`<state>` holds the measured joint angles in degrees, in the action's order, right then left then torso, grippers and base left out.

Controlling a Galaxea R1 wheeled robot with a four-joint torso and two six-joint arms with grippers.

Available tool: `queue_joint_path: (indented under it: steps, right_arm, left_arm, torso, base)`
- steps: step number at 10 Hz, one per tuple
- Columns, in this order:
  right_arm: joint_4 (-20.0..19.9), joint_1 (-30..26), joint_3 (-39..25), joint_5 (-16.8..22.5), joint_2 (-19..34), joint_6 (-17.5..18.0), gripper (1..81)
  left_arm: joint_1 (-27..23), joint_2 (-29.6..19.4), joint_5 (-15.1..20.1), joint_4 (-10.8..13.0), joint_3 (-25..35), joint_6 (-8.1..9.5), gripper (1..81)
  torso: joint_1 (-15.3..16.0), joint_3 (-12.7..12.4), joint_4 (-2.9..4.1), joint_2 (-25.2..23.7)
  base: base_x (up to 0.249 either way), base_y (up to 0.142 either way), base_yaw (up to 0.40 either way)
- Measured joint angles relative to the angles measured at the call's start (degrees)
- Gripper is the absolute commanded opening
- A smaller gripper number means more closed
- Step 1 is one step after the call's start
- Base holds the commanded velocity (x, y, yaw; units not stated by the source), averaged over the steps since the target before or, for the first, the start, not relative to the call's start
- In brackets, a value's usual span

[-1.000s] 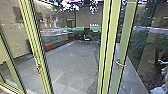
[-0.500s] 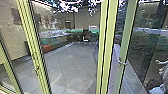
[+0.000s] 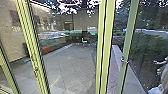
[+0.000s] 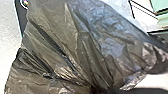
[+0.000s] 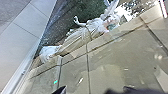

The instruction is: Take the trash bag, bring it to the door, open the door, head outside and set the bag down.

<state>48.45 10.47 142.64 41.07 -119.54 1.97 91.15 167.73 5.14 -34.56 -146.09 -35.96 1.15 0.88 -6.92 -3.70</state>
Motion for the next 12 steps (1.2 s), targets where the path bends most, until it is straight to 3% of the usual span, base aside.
queue_joint_path:
  steps: [2,4,6,9,12]
  right_arm:
    - [-11.4,-0.5,-2.2,6.6,-1.4,-0.1,81.1]
    - [-23.2,-0.5,-1.4,12.9,-6.1,-0.1,81.1]
    - [-32.0,1.1,-1.3,16.2,-8.1,-0.6,81.1]
    - [-40.3,9.7,-2.0,17.9,-7.7,-1.6,81.1]
    - [-48.4,21.7,-4.7,15.8,-9.9,-2.5,81.1]
  left_arm:
    - [0.0,0.0,0.0,0.0,0.0,0.00,1.0]
    - [0.0,0.0,0.0,0.0,0.0,-0.02,1.0]
    - [0.0,-0.3,0.0,0.0,0.0,-0.04,1.0]
    - [0.0,-0.3,0.0,0.0,0.0,-0.06,1.0]
    - [0.0,-0.2,0.0,0.1,0.0,-0.22,1.0]
  torso:
    - [0.0,0.0,-0.02,0.0]
    - [0.0,0.0,-0.02,0.0]
    - [0.1,0.0,-0.02,0.0]
    - [0.1,0.0,-0.02,0.0]
    - [0.1,0.0,-0.02,0.0]
  base:
    - [0.000,0.000,0.000]
    - [0.000,0.000,0.000]
    - [0.000,0.000,0.000]
    - [0.000,0.000,0.000]
    - [0.000,0.000,0.000]
